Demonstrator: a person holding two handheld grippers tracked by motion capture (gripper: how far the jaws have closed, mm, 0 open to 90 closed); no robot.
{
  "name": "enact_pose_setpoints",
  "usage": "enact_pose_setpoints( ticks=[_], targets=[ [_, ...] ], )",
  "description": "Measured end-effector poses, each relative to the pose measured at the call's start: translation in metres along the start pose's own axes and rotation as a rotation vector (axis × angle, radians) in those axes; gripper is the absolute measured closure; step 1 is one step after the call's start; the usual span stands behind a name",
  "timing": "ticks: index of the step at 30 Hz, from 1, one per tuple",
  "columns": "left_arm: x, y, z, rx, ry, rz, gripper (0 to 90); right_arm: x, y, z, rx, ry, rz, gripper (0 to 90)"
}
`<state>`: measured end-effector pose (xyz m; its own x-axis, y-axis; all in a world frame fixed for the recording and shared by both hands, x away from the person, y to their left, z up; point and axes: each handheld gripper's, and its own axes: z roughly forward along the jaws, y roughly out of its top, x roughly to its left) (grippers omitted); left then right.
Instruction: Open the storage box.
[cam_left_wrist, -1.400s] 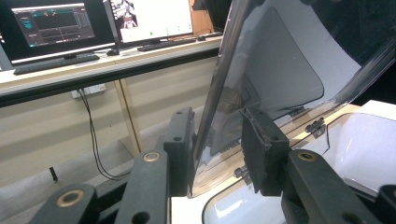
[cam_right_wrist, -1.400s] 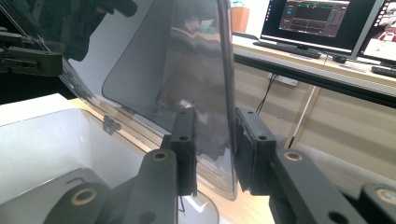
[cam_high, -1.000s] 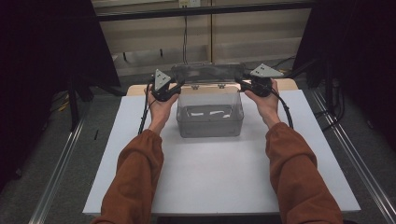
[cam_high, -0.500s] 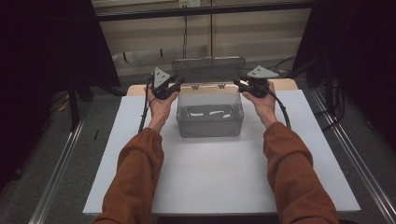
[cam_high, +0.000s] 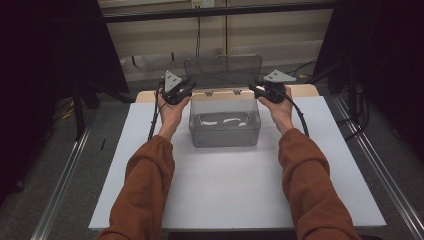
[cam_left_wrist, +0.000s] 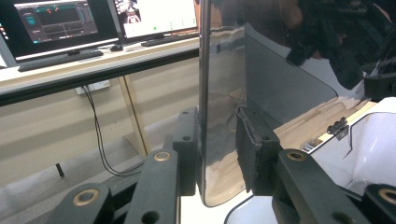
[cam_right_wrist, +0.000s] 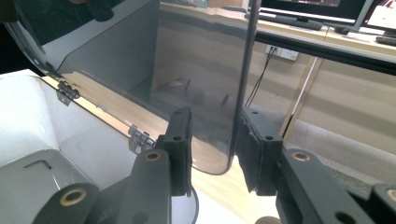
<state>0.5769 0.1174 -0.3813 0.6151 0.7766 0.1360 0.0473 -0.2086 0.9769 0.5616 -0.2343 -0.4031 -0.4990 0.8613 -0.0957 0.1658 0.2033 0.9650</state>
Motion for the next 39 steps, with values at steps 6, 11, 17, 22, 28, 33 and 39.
enact_pose_setpoints(
  ticks=[6,11,17,22,28,33,39],
  targets=[
    [0.002,-0.002,0.004,0.007,0.002,-0.010,70.8,-0.001,-0.001,0.002,0.004,0.011,0.001,70.9],
    [0.005,-0.013,0.009,0.041,-0.006,-0.051,68.6,-0.003,0.000,0.003,0.004,0.011,0.002,72.2],
    [0.008,-0.016,0.012,0.058,-0.017,-0.118,71.3,-0.005,0.000,0.005,0.000,0.011,0.028,72.6],
    [0.010,-0.015,0.016,0.065,-0.020,-0.127,72.4,-0.006,0.001,0.005,0.013,0.016,0.033,73.0],
    [0.011,-0.016,0.021,0.079,-0.027,-0.134,70.3,-0.007,0.002,0.006,0.014,0.017,0.047,73.3],
    [0.011,-0.017,0.024,0.104,-0.035,-0.167,69.2,-0.008,0.002,0.007,0.018,0.022,0.053,73.5],
    [0.014,-0.017,0.026,0.108,-0.045,-0.231,70.7,-0.010,0.002,0.007,0.021,0.029,0.066,74.3]
  ],
)
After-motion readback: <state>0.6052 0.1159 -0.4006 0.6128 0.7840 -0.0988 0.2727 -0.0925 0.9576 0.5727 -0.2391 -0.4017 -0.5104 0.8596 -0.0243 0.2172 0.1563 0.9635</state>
